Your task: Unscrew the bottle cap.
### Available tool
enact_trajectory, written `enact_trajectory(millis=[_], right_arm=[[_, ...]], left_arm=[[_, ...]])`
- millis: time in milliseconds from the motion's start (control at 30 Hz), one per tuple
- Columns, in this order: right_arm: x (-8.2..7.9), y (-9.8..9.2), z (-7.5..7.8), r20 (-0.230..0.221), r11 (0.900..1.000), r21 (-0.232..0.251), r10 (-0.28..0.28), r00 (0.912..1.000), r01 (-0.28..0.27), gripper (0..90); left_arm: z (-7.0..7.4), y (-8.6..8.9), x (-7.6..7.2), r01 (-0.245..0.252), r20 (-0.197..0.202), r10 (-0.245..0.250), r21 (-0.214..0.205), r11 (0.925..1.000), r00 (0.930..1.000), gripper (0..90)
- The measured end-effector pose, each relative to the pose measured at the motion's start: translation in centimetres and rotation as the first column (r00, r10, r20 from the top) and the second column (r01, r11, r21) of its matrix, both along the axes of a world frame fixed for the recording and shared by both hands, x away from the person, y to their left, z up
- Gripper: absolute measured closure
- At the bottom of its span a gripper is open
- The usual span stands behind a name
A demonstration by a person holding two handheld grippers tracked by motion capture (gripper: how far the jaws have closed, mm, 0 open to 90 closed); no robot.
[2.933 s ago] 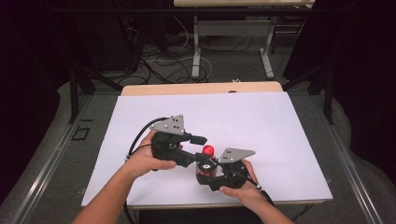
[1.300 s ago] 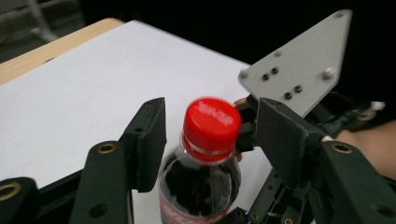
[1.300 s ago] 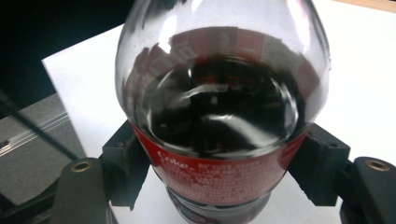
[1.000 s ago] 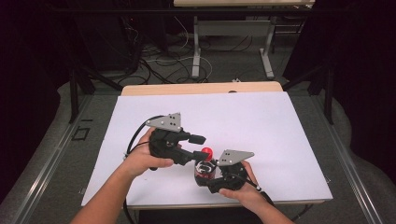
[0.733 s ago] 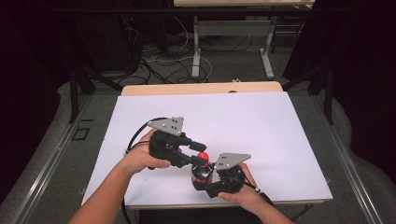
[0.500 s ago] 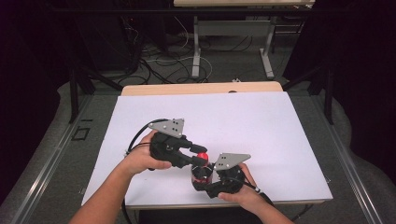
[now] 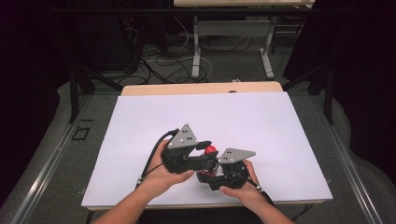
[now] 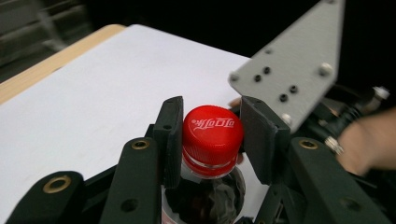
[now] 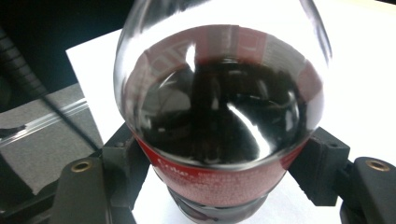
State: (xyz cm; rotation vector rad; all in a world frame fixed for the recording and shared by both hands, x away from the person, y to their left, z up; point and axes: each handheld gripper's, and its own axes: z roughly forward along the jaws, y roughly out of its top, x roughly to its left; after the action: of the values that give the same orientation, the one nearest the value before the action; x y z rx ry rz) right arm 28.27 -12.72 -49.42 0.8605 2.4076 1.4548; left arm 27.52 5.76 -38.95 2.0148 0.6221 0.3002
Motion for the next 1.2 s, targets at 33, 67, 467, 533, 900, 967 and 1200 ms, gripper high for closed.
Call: enact_trajectory(millis=[33, 67, 467, 533, 900, 967, 1200], right_arm=[[0.0, 0.0, 0.0, -0.001, 0.9999, -0.003, -0.011, 0.9999, 0.011, 29.0], [0.0, 0.0, 0.0, 0.001, 0.9997, -0.011, -0.021, 0.9998, 0.021, 29.0], [0.4, -0.3, -0.3, -0.009, 0.9975, -0.019, -0.069, 0.9976, 0.068, 29.0], [0.6, -0.3, -0.5, -0.003, 0.9971, -0.018, -0.074, 0.9972, 0.074, 29.0], [1.8, -0.8, -0.6, 0.014, 0.9926, -0.030, -0.117, 0.9931, 0.117, 28.9], [2.3, -0.9, -0.5, 0.026, 0.9913, -0.032, -0.127, 0.9915, 0.128, 29.0], [4.6, -1.0, 0.0, 0.058, 0.9860, -0.049, -0.156, 0.9860, 0.159, 28.9]], left_arm=[[-0.1, -0.2, -0.3, -0.042, 0.004, 0.042, -0.009, 0.9991, 0.9991, 61.2], [-0.1, -0.3, -0.5, -0.086, 0.001, 0.086, 0.001, 0.9963, 0.9963, 61.1], [0.1, -0.5, -0.8, -0.142, 0.030, 0.143, -0.025, 0.9895, 0.9893, 61.1], [0.1, -0.2, -0.7, -0.144, 0.032, 0.145, -0.032, 0.9891, 0.9890, 61.1], [-2.0, 2.2, 1.0, -0.222, -0.003, 0.222, -0.024, 0.9748, 0.9751, 61.1], [-2.6, 2.7, 1.4, -0.231, -0.015, 0.230, -0.020, 0.9728, 0.9730, 61.1], [-5.1, 4.3, 2.9, -0.279, -0.034, 0.279, -0.016, 0.9601, 0.9598, 61.1]])
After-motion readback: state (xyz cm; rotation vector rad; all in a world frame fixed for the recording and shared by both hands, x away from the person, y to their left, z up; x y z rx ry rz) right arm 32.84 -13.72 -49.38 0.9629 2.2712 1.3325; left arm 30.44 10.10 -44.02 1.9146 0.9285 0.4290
